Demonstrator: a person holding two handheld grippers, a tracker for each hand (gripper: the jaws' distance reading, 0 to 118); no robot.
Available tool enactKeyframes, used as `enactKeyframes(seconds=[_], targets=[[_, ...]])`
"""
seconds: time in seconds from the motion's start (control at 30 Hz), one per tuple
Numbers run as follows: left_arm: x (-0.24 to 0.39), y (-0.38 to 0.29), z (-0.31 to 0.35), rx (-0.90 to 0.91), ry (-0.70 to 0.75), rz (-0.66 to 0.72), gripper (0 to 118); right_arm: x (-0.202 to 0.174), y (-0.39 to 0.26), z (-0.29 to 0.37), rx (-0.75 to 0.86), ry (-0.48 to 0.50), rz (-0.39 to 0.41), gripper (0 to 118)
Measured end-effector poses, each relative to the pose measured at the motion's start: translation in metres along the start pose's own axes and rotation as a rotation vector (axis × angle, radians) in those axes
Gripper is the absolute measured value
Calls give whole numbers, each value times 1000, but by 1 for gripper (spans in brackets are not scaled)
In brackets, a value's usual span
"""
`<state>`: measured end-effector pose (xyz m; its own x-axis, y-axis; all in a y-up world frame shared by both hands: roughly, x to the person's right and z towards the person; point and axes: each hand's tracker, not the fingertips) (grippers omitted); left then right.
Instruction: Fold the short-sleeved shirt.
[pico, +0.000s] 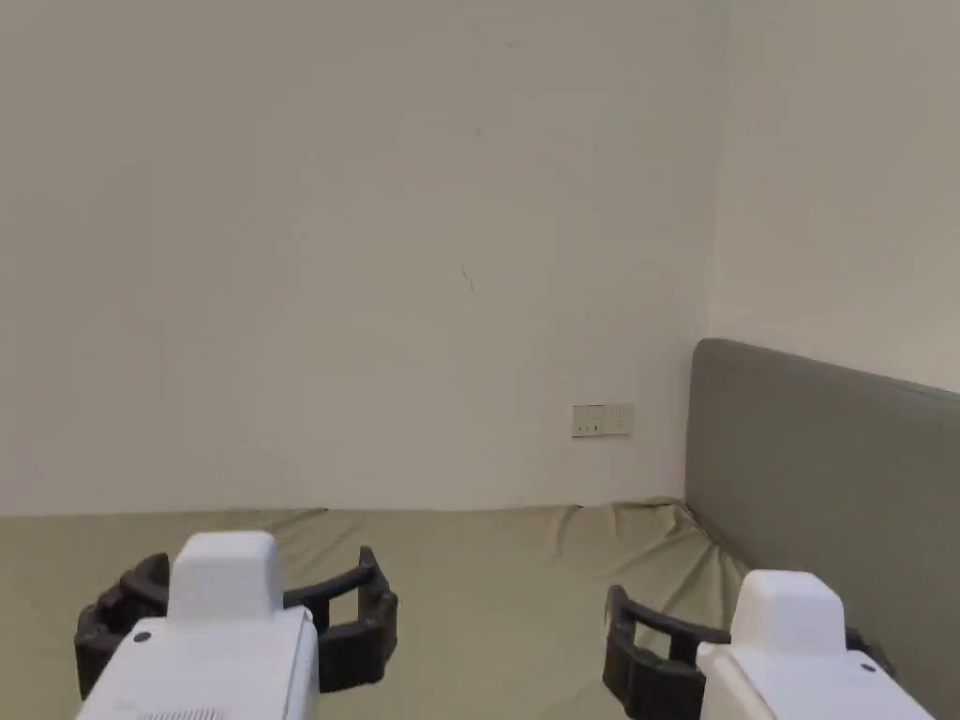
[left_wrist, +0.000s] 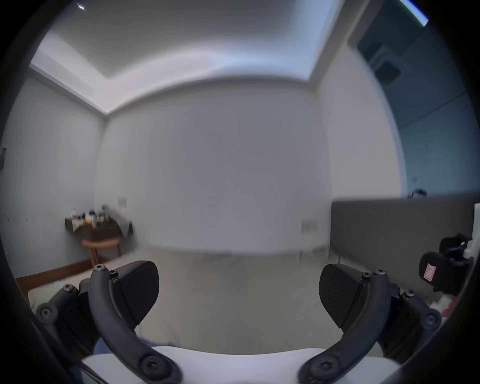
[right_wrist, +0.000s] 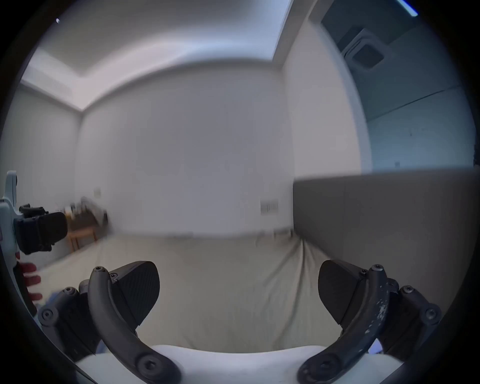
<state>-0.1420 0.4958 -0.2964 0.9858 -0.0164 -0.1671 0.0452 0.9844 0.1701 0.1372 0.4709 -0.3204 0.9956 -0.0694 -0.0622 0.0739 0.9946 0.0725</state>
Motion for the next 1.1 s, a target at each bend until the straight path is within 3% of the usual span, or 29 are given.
enactKeyframes(seconds=[0.07,0.17,0.4,0.7,0.77,0.83,0.87,0.93,1.0,1.1], targets=[[-1,39,20,44,-7,-16,118,-2,39,23,77,-9,-32,118],[0,63,38,76,-21,-21,118,0,66,45,133,-31,-17,118],[-7,54,49,-3,-8,26,118,25,54,62,32,-82,-90,118],[-9,50,43,-15,21,13,118,34,48,59,10,-138,-108,118],[-14,48,42,3,24,85,118,34,50,57,16,-149,-116,118],[-31,45,41,6,-2,303,118,30,56,55,9,-174,-80,118],[-44,40,39,-17,-20,491,118,24,62,55,25,-171,21,118],[-77,18,33,-88,-53,1004,118,-7,72,57,111,-206,406,118],[-101,-22,28,-171,-37,1456,118,-36,71,61,223,-197,724,118],[-113,-97,34,-310,56,2081,118,-72,57,64,298,-124,1099,118]])
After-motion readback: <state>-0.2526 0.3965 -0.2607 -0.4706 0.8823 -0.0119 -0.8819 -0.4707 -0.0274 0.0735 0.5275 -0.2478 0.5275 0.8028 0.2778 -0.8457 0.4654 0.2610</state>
